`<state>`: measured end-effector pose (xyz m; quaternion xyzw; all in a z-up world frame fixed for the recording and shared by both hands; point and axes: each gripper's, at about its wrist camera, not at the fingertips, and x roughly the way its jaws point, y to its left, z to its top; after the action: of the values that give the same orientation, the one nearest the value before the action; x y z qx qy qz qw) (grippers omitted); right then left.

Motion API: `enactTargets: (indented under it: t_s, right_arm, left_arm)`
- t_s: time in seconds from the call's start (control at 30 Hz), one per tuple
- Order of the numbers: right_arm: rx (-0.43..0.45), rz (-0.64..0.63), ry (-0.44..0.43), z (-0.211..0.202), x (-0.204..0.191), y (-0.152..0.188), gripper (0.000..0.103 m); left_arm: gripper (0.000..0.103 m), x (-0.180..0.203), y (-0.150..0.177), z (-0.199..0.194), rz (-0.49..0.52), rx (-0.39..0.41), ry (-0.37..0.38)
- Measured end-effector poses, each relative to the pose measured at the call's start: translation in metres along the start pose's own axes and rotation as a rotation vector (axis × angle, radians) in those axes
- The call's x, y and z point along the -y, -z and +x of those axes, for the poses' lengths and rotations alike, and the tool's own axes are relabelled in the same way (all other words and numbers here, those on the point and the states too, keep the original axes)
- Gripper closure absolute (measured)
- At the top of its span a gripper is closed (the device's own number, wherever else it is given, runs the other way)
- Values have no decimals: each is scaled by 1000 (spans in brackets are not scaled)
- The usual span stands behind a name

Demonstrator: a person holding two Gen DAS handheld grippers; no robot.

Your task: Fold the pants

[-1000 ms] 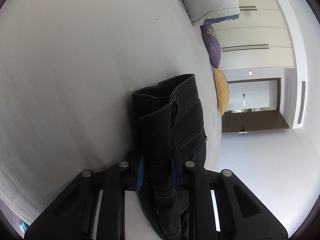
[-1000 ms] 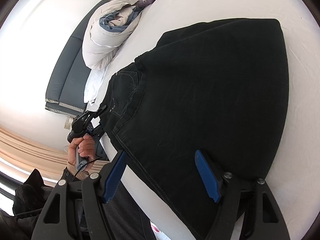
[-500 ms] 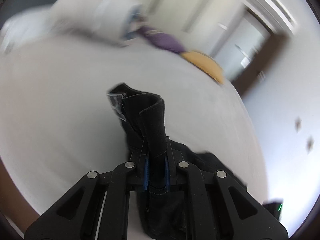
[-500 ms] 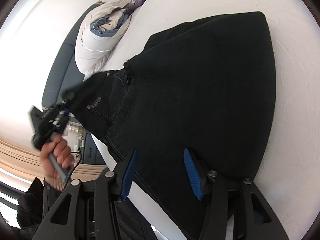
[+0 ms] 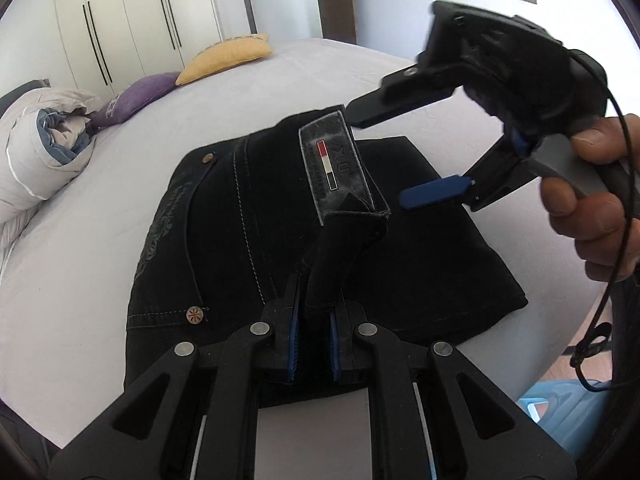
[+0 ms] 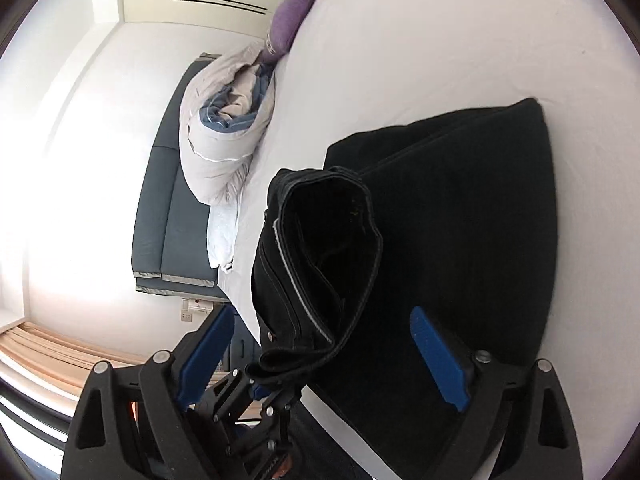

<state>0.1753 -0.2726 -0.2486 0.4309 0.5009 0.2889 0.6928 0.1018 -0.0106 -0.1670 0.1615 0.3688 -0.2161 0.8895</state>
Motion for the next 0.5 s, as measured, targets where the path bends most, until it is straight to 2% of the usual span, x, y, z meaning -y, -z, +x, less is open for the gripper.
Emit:
enactTargets:
  t_s: [0.13,0.23,0.3,0.37,0.4,0.5]
  right_arm:
    - [-16,36,-9,15,0,-5,10]
    - [2,32,-18,22,-5,-11,12]
    - [11,35,1,26,-7,-19,28]
    - [-2,15,21,32,-11,-29,68]
    - [-2,1,39,32,-12,-32,74]
    - [20,-58,64,24,-21,-38,80]
  left_arm:
    - [93,1,-7,-2,11,15,-20]
    - [93,11,-4,-5,54,15,-45]
    - [93,19,-6,-5,82,20,-57]
    - [93,20,-1,-12,98,27,-59]
    - [93,23,-1,-13,108,28,-63]
    - [93,38,-4,-19,138,43,-76]
